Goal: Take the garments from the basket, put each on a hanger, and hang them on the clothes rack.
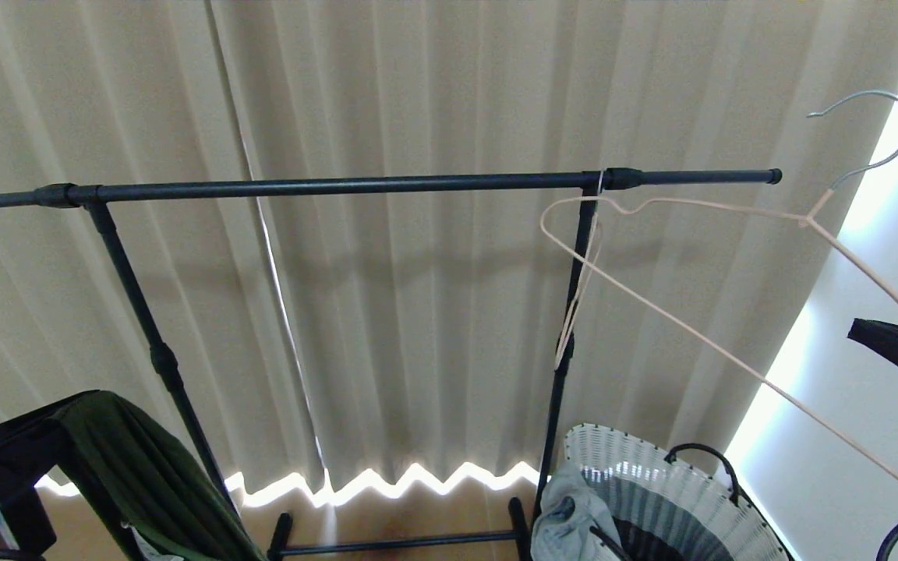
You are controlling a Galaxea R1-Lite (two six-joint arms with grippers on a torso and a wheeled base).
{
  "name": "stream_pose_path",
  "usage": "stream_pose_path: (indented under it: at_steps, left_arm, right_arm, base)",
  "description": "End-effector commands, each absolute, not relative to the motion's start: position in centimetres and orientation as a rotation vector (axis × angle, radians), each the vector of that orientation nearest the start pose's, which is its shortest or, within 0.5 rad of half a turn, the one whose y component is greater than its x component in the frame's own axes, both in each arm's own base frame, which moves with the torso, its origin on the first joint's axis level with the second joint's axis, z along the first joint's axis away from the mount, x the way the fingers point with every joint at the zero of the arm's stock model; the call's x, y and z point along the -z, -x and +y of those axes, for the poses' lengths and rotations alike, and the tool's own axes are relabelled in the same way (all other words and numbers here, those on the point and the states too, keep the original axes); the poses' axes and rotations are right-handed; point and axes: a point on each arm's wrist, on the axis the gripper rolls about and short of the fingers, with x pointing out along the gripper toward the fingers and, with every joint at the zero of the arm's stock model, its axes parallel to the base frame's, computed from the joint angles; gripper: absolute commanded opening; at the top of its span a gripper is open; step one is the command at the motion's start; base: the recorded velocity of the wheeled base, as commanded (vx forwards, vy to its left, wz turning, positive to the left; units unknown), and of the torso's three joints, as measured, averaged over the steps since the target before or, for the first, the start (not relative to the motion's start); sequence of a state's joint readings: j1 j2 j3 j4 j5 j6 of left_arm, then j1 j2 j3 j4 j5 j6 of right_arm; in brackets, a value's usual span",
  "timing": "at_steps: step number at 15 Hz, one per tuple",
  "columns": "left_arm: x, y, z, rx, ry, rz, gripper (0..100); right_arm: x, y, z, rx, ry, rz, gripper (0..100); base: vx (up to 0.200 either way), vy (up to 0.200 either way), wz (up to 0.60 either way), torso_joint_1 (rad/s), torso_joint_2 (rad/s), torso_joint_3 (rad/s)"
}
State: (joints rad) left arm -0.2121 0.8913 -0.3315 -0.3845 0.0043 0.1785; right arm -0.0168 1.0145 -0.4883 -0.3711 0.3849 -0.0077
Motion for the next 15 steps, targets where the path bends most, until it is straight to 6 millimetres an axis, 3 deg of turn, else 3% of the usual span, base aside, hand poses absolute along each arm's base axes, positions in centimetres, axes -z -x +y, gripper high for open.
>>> stream_pose_path:
  at_steps: [1, 11, 15]
  left_arm:
    - [-18.7, -9.8, -2.1, 0.222, -0.197, 0.155, 0]
    - [-18.6, -9.9, -2.1, 0.222, -0.198, 0.158, 0]
    - [-18.4, -9.8, -2.1, 0.224, -0.202, 0.165, 0]
  right_arm:
    - [-21.4, -13.4, 1.6, -0.437, -0.02, 0.176, 0]
    - [-20.9, -14.1, 1.7, -0.444, -0.021, 0.205, 0]
    - [-20.6, -14.5, 1.8, -0.443, -0.023, 0.226, 0]
  base:
    - [0.0, 0.0, 0.0, 0.0, 0.0, 0.0]
    - [0.0, 0.18, 0.0, 0.002, 0.0, -0.001]
    - [0.0, 0.0, 0.0, 0.0, 0.0, 0.0]
